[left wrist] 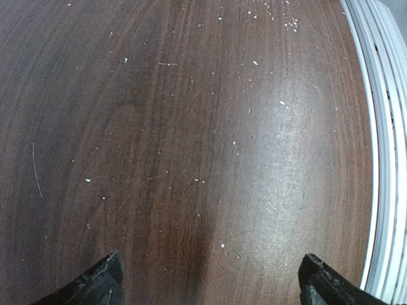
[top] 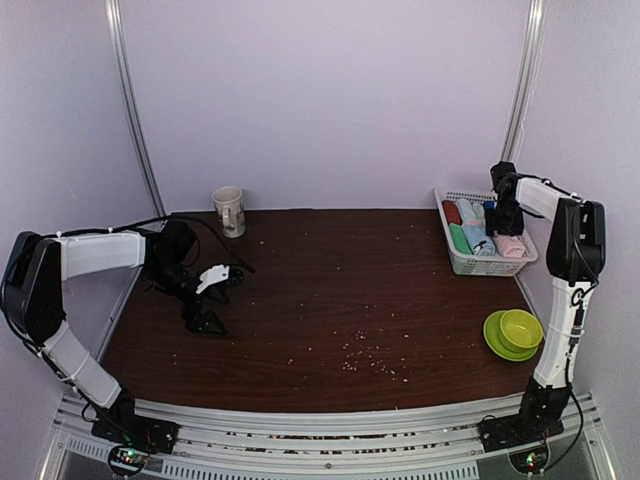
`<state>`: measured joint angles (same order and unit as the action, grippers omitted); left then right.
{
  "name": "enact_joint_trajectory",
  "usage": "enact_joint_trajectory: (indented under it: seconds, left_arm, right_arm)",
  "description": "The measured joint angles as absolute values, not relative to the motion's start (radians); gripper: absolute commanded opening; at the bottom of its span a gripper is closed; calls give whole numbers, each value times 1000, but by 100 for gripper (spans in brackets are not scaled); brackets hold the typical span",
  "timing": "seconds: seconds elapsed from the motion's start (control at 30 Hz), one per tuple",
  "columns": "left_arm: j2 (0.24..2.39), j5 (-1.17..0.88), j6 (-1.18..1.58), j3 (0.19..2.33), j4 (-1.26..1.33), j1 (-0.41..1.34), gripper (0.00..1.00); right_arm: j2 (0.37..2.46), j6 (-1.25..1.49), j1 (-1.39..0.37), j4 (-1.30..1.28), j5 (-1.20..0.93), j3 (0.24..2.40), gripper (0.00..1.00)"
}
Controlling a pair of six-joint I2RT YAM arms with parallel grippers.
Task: Roll the towels
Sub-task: Adjust the towel in the bin.
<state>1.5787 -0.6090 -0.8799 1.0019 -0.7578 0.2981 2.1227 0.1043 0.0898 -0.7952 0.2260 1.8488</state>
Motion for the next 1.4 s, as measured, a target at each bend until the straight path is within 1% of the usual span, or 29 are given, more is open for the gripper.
enact_joint_trajectory:
  seconds: [0.23, 0.47, 0.57, 0.63, 0.7, 0.73, 0.87, 1.03, 1.4]
  left_arm:
    - [1579, -609, -880, 1002, -757, 298, 98]
    - [1579, -609, -880, 1002, -757, 298, 98]
    - [1579, -609, -880, 1002, -757, 298, 98]
    - [1579, -609, -879, 1002, -757, 298, 98]
    - [1579, -609, -879, 1002, -757, 298, 98]
    - [1579, -609, -879, 1002, -757, 298, 98]
    - [1579, -609, -879, 1002, -757, 298, 98]
    - [1579, -609, -879, 1002, -757, 298, 98]
    - [1579, -609, -879, 1002, -757, 298, 98]
  right_arm:
    - [2128, 81, 91, -807, 220, 1858, 64]
    - [2142, 76, 91, -819, 278, 1861, 64]
    - [2150, 75, 91, -821, 307, 1861, 61]
    - [2153, 74, 91, -822, 320, 1861, 54]
    - [2154, 72, 91, -825, 334, 1861, 43]
    - [2154, 72, 91, -826, 340, 1862, 39]
    - [2154, 75, 91, -833, 347, 1865, 29]
    - [2154, 76, 91, -844, 345, 1874, 27]
    - [2154, 76, 84, -917, 305, 1948, 25]
